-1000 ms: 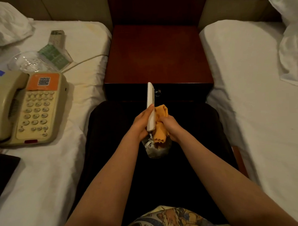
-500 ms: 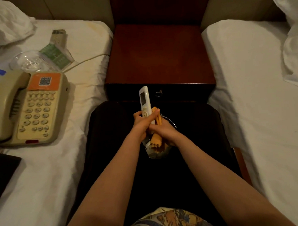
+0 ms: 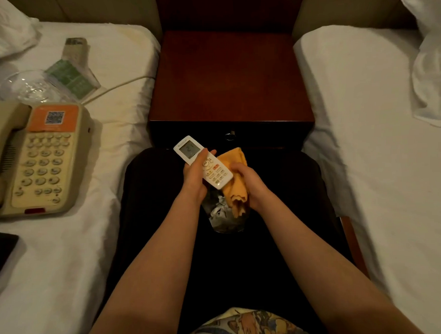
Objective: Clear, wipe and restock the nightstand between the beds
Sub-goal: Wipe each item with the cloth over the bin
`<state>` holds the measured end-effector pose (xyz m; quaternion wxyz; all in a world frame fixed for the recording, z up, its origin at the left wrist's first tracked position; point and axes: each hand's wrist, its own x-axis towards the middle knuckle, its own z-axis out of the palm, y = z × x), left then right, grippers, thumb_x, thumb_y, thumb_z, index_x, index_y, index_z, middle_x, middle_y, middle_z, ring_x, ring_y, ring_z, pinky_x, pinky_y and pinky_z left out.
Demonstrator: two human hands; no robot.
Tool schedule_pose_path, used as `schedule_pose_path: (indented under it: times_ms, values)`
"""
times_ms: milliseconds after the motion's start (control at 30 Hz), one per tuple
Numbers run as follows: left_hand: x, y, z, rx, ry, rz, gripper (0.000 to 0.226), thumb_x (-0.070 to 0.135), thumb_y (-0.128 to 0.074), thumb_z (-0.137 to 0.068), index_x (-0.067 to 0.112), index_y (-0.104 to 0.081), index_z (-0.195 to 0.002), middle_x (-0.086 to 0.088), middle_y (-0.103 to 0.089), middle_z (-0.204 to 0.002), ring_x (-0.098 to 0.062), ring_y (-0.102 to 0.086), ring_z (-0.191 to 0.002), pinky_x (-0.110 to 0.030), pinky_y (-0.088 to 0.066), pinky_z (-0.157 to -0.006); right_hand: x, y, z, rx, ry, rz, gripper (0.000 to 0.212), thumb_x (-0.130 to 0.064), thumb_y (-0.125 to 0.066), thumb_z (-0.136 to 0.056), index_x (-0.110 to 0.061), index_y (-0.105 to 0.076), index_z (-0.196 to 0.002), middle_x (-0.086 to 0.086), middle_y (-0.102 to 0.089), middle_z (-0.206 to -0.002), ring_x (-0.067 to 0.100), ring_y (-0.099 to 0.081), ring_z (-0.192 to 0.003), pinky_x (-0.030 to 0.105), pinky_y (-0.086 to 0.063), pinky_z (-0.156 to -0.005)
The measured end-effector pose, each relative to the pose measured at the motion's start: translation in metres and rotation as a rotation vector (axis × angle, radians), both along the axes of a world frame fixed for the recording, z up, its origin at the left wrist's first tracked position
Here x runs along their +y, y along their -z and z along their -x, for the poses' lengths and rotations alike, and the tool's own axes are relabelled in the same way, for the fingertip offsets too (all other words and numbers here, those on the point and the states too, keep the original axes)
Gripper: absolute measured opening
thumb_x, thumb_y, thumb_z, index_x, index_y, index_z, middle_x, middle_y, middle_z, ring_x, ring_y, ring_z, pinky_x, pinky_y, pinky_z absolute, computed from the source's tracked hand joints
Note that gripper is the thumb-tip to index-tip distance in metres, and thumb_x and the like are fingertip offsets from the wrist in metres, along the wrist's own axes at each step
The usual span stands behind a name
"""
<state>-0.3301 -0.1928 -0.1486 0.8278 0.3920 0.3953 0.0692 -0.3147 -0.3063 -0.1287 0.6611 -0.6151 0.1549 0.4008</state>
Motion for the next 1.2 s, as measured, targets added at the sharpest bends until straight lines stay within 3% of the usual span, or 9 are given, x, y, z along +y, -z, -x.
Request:
schedule_pose_path:
  times_ms: [100,200,267,367,467,567,767,900,1200]
  values:
    - [0.000,-0.002,0.002,-0.011,0.000,-0.021,0.011,0.013,-0.055,-0.093,0.013,-0.053,-0.104,-0.002,-0.069,-0.077,-0.013,-0.065,-0.071,-0.026,-0.056,-0.056,-0.002,0.002,-0.006,-0.101,0.181,0.137,0.036,-0.018,-0.046,-0.097,-0.003,-0.048,-0.130,0.007,-0.061,-0.095,0.023,-0.061,-0.085,0.032,-0.050,-0.073]
    - [-0.005,-0.003,0.006,0.081,0.165,-0.139,0.027,0.015,-0.055,-0.094,0.010,-0.045,-0.119,-0.008,-0.062,-0.080,-0.018,-0.063,-0.067,-0.029,-0.054,-0.055,-0.003,0.002,-0.013,-0.271,0.287,0.301,0.035,-0.019,-0.046,-0.097,-0.012,-0.050,-0.132,0.010,-0.059,-0.121,0.028,-0.057,-0.112,0.037,-0.048,-0.094]
    - [-0.010,-0.005,0.010,0.127,0.393,-0.104,0.032,0.031,-0.047,-0.097,0.009,-0.048,-0.120,-0.009,-0.061,-0.080,-0.022,-0.061,-0.068,-0.031,-0.052,-0.059,-0.001,0.001,-0.015,-0.406,0.207,0.378,0.031,-0.019,-0.045,-0.098,-0.015,-0.055,-0.127,0.007,-0.062,-0.118,0.025,-0.058,-0.110,0.029,-0.047,-0.086]
    - [-0.016,-0.006,0.014,0.137,0.618,0.037,0.049,0.050,-0.026,-0.099,0.014,-0.058,-0.097,-0.009,-0.060,-0.082,-0.022,-0.059,-0.072,-0.032,-0.048,-0.066,0.001,0.005,-0.012,-0.630,-0.060,0.486,0.033,-0.016,-0.043,-0.099,-0.019,-0.057,-0.128,0.002,-0.063,-0.116,0.022,-0.059,-0.109,0.018,-0.042,-0.075]
    - [-0.016,-0.003,0.014,0.153,0.580,0.035,0.052,0.047,-0.019,-0.101,0.014,-0.057,-0.088,-0.008,-0.061,-0.074,-0.020,-0.059,-0.066,-0.030,-0.047,-0.059,0.001,0.007,-0.006,-0.686,-0.228,0.489,0.040,-0.010,-0.043,-0.097,-0.019,-0.050,-0.136,0.004,-0.060,-0.128,0.021,-0.055,-0.116,0.012,-0.036,-0.080]
    - [-0.012,0.002,0.012,0.128,0.464,0.054,0.044,0.037,-0.024,-0.103,0.012,-0.056,-0.084,-0.002,-0.067,-0.055,-0.014,-0.065,-0.049,-0.022,-0.051,-0.047,0.002,0.003,0.000,-0.756,-0.349,0.436,0.040,-0.006,-0.046,-0.093,-0.017,-0.057,-0.130,0.008,-0.065,-0.120,0.023,-0.060,-0.108,0.019,-0.042,-0.081]
    - [-0.013,0.001,0.011,0.160,0.525,0.036,0.046,0.039,-0.026,-0.102,0.012,-0.053,-0.077,0.000,-0.062,-0.045,-0.011,-0.059,-0.037,-0.015,-0.046,-0.038,0.001,0.004,-0.002,-0.777,-0.291,0.508,0.049,0.000,-0.043,-0.089,-0.021,-0.056,-0.131,0.009,-0.065,-0.119,0.026,-0.060,-0.107,0.022,-0.043,-0.078]
    - [-0.018,-0.003,0.016,0.230,0.685,-0.020,0.049,0.046,-0.027,-0.100,0.012,-0.056,-0.083,-0.007,-0.063,-0.067,-0.019,-0.061,-0.057,-0.027,-0.050,-0.053,-0.002,0.011,-0.017,-0.638,-0.168,0.638,0.043,-0.005,-0.037,-0.097,-0.020,-0.051,-0.135,0.011,-0.058,-0.128,0.028,-0.054,-0.114,0.019,-0.036,-0.076]
    - [-0.014,0.000,0.011,0.202,0.401,0.023,0.042,0.036,-0.028,-0.103,0.011,-0.056,-0.083,-0.009,-0.064,-0.068,-0.020,-0.056,-0.069,-0.031,-0.047,-0.058,0.001,0.007,0.003,-0.705,-0.320,0.397,0.038,-0.004,-0.048,-0.091,-0.014,-0.062,-0.124,0.008,-0.065,-0.121,0.023,-0.058,-0.112,0.020,-0.042,-0.084]
